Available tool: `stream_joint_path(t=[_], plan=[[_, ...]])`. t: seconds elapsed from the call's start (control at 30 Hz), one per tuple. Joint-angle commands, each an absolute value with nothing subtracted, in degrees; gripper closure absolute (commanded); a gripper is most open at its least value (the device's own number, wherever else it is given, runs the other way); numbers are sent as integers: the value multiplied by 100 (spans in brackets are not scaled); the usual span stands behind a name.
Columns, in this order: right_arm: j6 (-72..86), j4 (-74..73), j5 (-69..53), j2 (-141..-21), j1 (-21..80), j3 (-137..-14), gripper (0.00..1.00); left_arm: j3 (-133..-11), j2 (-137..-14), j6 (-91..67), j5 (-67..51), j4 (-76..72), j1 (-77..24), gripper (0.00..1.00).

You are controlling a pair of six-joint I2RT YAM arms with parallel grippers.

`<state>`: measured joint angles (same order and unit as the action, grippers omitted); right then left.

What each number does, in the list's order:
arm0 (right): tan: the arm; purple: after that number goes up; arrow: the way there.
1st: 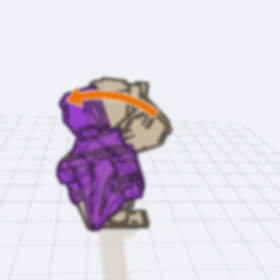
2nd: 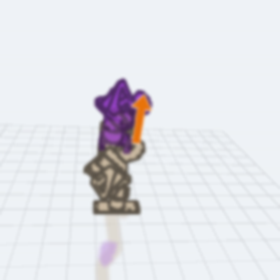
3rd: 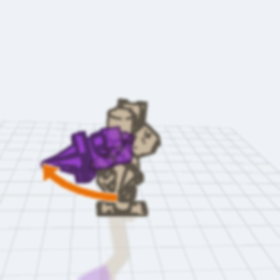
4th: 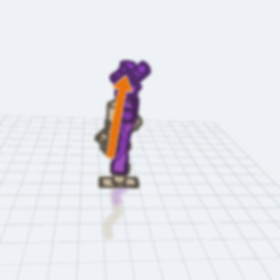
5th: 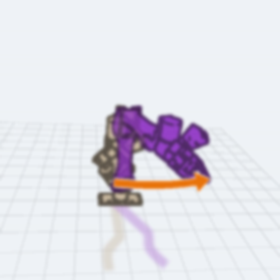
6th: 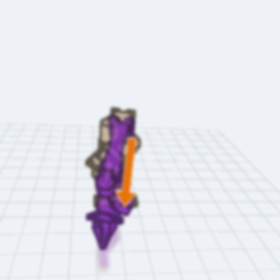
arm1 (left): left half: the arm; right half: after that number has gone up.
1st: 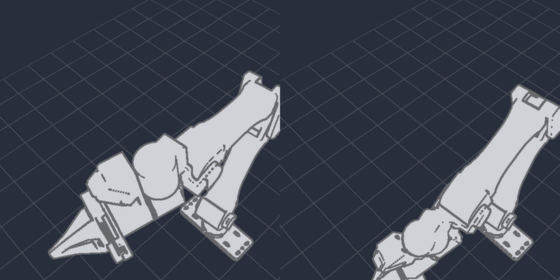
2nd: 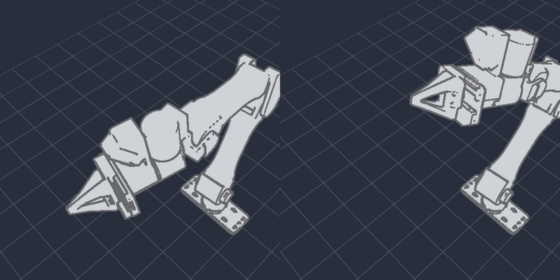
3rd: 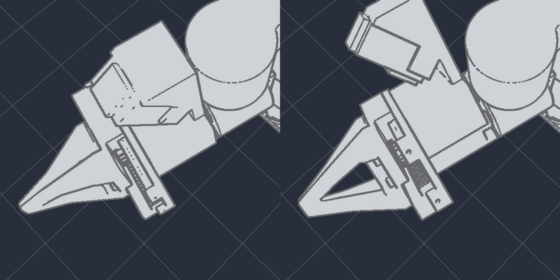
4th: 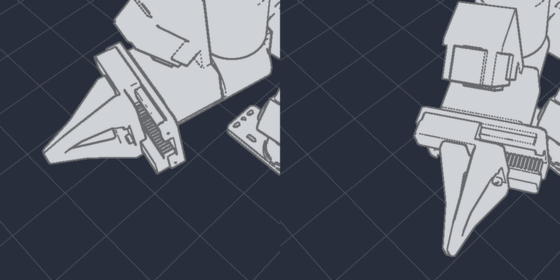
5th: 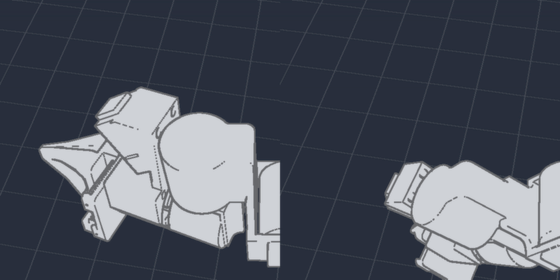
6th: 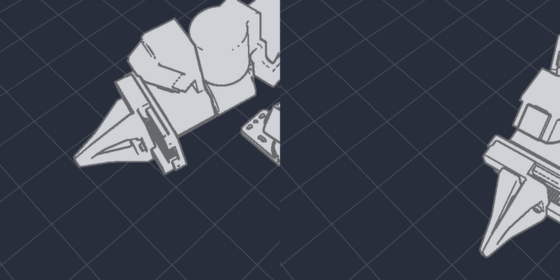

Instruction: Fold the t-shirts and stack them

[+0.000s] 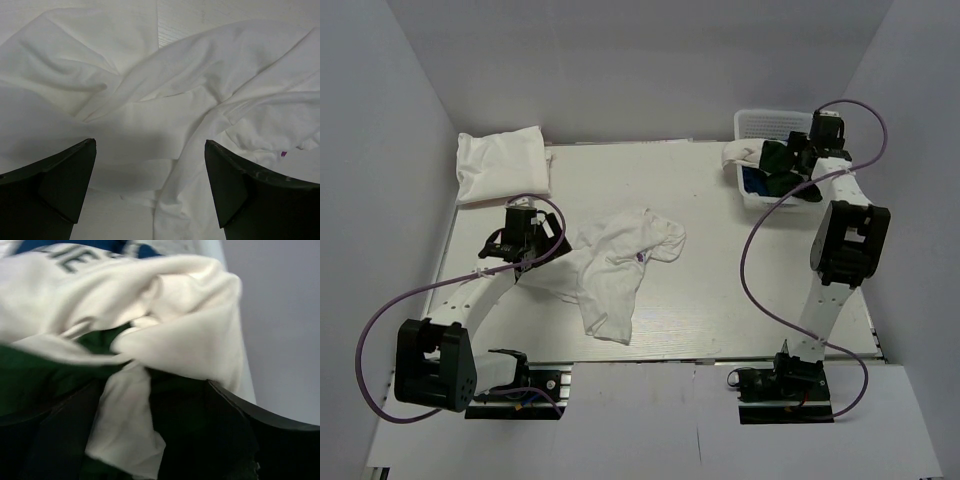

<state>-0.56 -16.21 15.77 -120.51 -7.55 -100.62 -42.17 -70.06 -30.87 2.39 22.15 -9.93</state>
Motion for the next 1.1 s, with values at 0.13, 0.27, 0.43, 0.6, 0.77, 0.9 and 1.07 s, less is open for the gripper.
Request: stream_joint_path(t=[0.13, 0.27, 0.43, 0.6, 0.77, 0.9, 1.07], plan=[[379, -1213, -483, -10758, -379, -9650, 10, -4245, -6908, -3050, 185, 2127, -1020, 1], [-148, -1695, -30, -10915, 200, -10001, 10, -4245, -6908, -3050, 185, 2127, -1020, 1], [-764, -1670, 676, -11336, 764, -10379, 10, -4245, -7031, -3050, 185, 2127, -1020, 1], [-687, -1933, 1563, -12363, 967, -11354, 10, -4359, -7233, -3050, 237, 2197, -1020, 1], [-580, -2118, 2565, -12998, 923, -12076, 20, -4359, -7233, -3050, 290, 2250, -1020, 1], [-641, -2004, 2759, -13025, 905, -11848, 59, -4359, -7233, -3050, 290, 2250, -1020, 1], [-545, -1942, 2760, -12780, 905, -11681, 100, -4359, -7181, -3050, 290, 2250, -1020, 1]])
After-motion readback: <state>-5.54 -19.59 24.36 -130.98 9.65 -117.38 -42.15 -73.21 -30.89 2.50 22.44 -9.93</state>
